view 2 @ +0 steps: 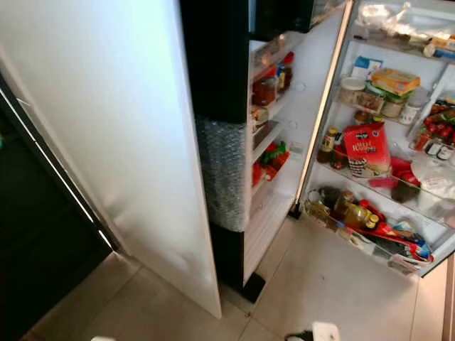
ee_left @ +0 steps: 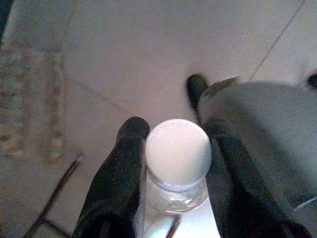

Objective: Restocking fridge

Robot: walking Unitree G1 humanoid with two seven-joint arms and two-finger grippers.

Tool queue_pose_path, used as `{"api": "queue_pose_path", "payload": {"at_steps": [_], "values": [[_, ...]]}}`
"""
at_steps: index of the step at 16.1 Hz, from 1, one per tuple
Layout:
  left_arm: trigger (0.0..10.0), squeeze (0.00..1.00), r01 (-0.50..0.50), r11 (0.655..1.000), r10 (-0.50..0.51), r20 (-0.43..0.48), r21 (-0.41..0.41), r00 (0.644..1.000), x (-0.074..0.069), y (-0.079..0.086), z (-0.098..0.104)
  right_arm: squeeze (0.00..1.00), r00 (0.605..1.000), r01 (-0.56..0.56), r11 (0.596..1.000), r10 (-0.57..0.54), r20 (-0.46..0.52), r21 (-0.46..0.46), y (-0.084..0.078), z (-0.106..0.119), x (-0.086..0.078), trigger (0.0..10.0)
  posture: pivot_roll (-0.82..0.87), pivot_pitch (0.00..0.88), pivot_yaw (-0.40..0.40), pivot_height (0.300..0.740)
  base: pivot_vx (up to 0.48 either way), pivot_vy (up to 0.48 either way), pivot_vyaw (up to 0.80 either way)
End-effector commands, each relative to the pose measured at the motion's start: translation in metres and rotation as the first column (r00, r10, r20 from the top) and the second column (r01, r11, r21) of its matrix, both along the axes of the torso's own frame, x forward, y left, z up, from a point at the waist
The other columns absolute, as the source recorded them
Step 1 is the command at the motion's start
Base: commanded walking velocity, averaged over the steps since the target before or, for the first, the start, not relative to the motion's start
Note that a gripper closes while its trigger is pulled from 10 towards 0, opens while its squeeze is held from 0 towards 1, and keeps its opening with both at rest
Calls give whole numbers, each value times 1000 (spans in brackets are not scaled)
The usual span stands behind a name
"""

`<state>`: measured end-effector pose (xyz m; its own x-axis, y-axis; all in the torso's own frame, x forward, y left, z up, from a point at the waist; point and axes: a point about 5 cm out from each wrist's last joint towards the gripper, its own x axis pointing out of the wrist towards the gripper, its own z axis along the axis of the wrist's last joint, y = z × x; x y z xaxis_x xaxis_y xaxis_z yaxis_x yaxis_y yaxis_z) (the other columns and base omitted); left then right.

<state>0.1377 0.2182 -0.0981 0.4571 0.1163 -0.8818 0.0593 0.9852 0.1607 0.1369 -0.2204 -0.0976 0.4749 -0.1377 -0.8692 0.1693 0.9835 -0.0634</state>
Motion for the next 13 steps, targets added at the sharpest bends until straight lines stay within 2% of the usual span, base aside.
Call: {"api": "queue_pose_path", "payload": {"at_steps": [1,7,9,13], "values": [[10000,0,-13,1000,13,-23,5,1000,-6,5,-1,0,1000,-23,1000,23,21,8,5,1,6,10000,-39,0,13,740,0,-277,0],[10000,0,-21,1000,21,-22,11,1000,-5,8,0,0,998,-55,998,54,43,31,8,2,8,10000,-39,0,22,740,0,-275,800],[10000,0,-19,1000,19,-22,9,1000,-5,7,0,0,999,-22,999,21,36,48,10,1,7,10000,-39,0,22,740,0,-306,0],[10000,0,-17,1000,17,-22,5,1000,-4,6,0,0,999,-33,999,32,37,41,10,2,9,10000,-42,0,23,740,0,-325,0]]}}
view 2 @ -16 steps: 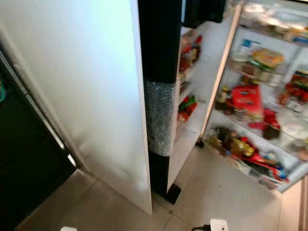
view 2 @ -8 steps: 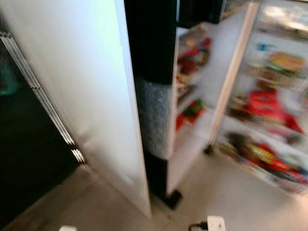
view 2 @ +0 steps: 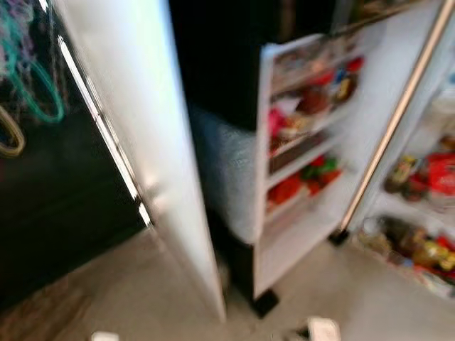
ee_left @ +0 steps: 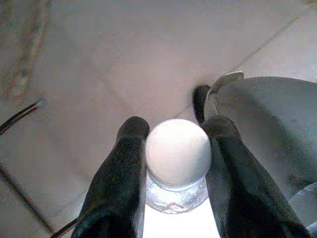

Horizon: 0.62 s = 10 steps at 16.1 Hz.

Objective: Restocking fridge

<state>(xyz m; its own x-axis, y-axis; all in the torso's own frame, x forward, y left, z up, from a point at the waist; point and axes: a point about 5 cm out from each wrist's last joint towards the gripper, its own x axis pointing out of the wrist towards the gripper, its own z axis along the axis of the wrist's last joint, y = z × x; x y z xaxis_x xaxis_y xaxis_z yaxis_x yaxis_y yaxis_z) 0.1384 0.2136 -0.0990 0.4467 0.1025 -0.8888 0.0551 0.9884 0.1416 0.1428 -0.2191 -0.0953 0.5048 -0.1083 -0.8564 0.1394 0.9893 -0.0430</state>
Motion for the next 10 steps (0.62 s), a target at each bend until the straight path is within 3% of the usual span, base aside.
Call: {"api": "queue_pose_path", "payload": {"at_steps": [1,8,10], "values": [[10000,0,-10,1000,11,-10,23,1000,-5,11,1,0,1000,-11,1000,11,7,20,9,0,3,10000,-41,0,22,740,0,-334,0],[10000,0,-15,1000,15,-11,20,1000,-4,10,0,0,1000,-12,1000,12,3,18,7,0,3,10000,-43,0,20,740,0,-339,0],[10000,0,-15,1000,15,-11,19,1000,-4,10,0,0,1000,-28,1000,28,7,10,8,0,4,10000,-40,0,20,740,0,-339,650]]}}
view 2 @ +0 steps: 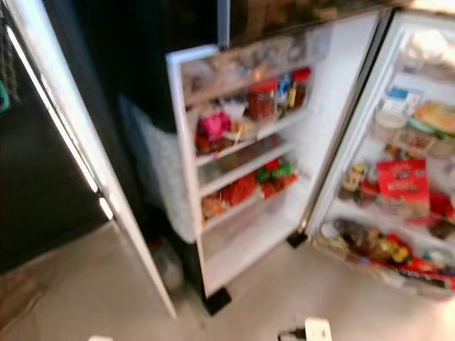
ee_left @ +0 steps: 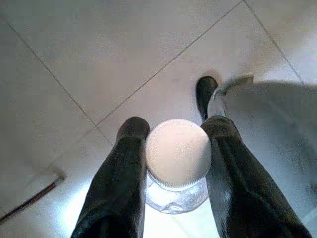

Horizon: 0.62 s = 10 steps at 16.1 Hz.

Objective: Restocking fridge

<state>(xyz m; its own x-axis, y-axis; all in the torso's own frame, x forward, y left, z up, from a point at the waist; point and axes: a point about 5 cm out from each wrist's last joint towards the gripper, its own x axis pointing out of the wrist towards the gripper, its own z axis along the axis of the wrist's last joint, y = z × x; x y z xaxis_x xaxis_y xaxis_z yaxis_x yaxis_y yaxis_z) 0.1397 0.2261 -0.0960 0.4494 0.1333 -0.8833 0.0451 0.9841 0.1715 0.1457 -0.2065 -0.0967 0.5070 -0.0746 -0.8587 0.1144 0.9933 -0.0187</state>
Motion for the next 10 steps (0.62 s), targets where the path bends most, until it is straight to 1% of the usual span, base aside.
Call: {"api": "queue_pose_path", "payload": {"at_steps": [1,2,4,5,6,7,10], "values": [[10000,0,-7,1000,7,-14,-11,1000,-5,-3,-2,0,1000,-3,1000,3,5,-13,-5,1,2,10000,-39,0,19,740,0,-341,800],[10000,0,-7,1000,7,-13,-11,1000,-5,-3,-2,0,1000,-4,1000,4,3,-8,-4,1,2,10000,-39,0,19,740,0,-341,800],[10000,0,-6,1000,6,-13,-11,1000,-5,-3,-2,0,1000,-2,1000,2,3,2,-3,1,2,10000,-40,0,19,740,0,-337,0],[10000,0,-4,1000,4,-14,-11,1000,-5,-3,-3,0,1000,-18,1000,18,5,-4,-4,2,2,10000,-40,0,17,740,0,-341,0],[10000,0,-3,1000,2,-15,-11,1000,-5,-4,-3,0,999,-37,999,37,8,-15,-3,2,3,10000,-41,0,18,740,0,-337,800],[10000,0,0,1000,0,-15,-11,1000,-6,-4,-3,0,1000,-29,1000,29,7,-5,-3,2,4,10000,-42,0,16,740,0,-341,800],[10000,0,-1,1000,1,-12,-11,1000,-5,-4,-3,0,1000,-25,1000,25,7,4,-3,2,4,10000,-43,0,11,740,0,-339,0]]}}
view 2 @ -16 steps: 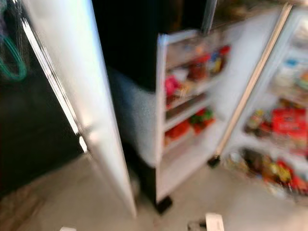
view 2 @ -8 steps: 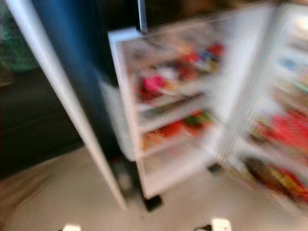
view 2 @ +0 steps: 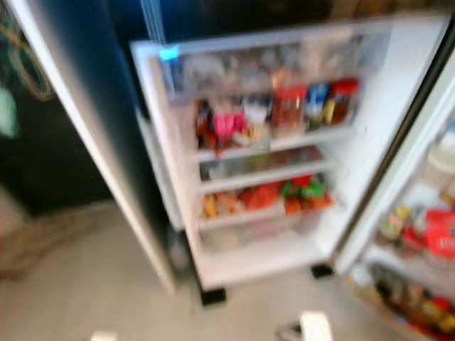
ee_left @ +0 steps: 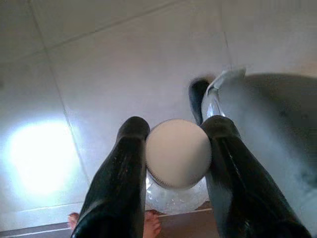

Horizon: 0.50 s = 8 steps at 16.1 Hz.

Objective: Restocking fridge

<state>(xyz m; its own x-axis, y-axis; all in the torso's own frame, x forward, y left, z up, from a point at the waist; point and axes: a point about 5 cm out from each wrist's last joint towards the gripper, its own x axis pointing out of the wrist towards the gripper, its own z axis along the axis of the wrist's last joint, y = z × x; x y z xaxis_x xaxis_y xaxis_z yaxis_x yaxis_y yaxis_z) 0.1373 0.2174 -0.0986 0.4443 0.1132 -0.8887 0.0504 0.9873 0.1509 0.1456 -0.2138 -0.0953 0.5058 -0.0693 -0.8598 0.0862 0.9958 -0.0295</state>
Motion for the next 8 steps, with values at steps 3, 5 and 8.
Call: {"api": "queue_pose_path", "payload": {"at_steps": [3,5,8], "values": [[10000,0,-7,1000,7,-5,8,1000,-2,5,0,0,1000,3,1000,-3,8,21,5,1,5,10000,-42,0,12,740,0,-340,0],[10000,0,-11,1000,11,-3,9,1000,-2,5,0,0,1000,-21,1000,21,12,19,5,1,6,10000,-39,0,11,740,0,-337,0],[10000,0,-14,1000,14,0,9,1000,-1,5,1,0,1000,-17,999,17,15,30,6,2,7,10000,-38,0,13,740,0,-339,438]]}}
